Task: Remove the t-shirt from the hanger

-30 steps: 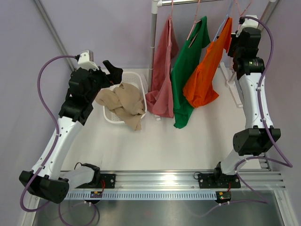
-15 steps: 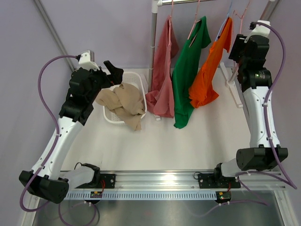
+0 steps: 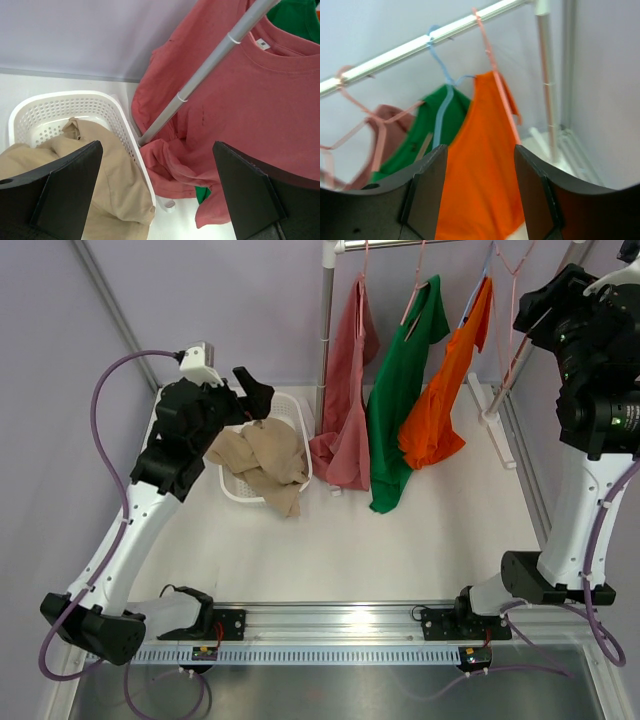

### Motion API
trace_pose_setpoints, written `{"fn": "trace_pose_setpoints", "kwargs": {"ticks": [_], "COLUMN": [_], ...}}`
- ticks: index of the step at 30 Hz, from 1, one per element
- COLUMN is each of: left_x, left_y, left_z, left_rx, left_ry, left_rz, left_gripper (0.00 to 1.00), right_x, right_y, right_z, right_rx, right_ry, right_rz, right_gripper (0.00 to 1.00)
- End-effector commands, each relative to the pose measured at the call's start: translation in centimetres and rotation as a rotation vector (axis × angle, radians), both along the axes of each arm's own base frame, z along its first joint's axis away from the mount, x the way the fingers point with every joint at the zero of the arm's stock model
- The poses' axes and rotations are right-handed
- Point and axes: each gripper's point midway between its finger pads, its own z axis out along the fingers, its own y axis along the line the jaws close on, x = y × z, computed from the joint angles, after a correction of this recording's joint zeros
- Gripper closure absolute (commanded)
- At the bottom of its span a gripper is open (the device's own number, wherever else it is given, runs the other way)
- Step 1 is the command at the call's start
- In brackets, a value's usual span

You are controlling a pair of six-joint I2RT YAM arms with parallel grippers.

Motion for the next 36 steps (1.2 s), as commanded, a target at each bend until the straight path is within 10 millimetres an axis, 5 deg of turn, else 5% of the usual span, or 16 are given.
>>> {"fn": "trace_pose_setpoints", "kwargs": {"ticks": [1,2,11,17,25,36], "left_x": [-0.3,-0.4,-3.5,-6.3,-8.7,-8.5], "left_y": [-2.4,-2.9,-9.4,-13.4,-18.0,-19.3], "left_z": [3.0,3.3,8.5,10.4,9.5,8.6], "left_rx": [0.036,0.053,0.14,0.199,0.244,0.29], "left_ry": [-0.069,-0.077,-0.25,-0.353,-0.379,-0.386], "left_rz": [-0.082,-0.097,-0.327,-0.488,-0.629,-0.659], "left_gripper": [0.01,0.01,0.01,0.01,0.01,0.01], "right_x": [2.1,1.9,5.4,7.3,10.3,13.2], "right_y": [4.3,4.8,7.4,8.0,7.7,8.2], "right_z": [-4.4,-3.4,-5.5,-6.1,-8.0,-7.4], "right_rx": [0.144,0.155,0.281,0.309,0.307,0.296], "right_ry": [0.19,0.165,0.23,0.229,0.241,0.16], "right_rz": [0.204,0.23,0.346,0.373,0.355,0.364], "right_gripper": [0.38,0.38,0.42,0.42,0.43,0.44]}}
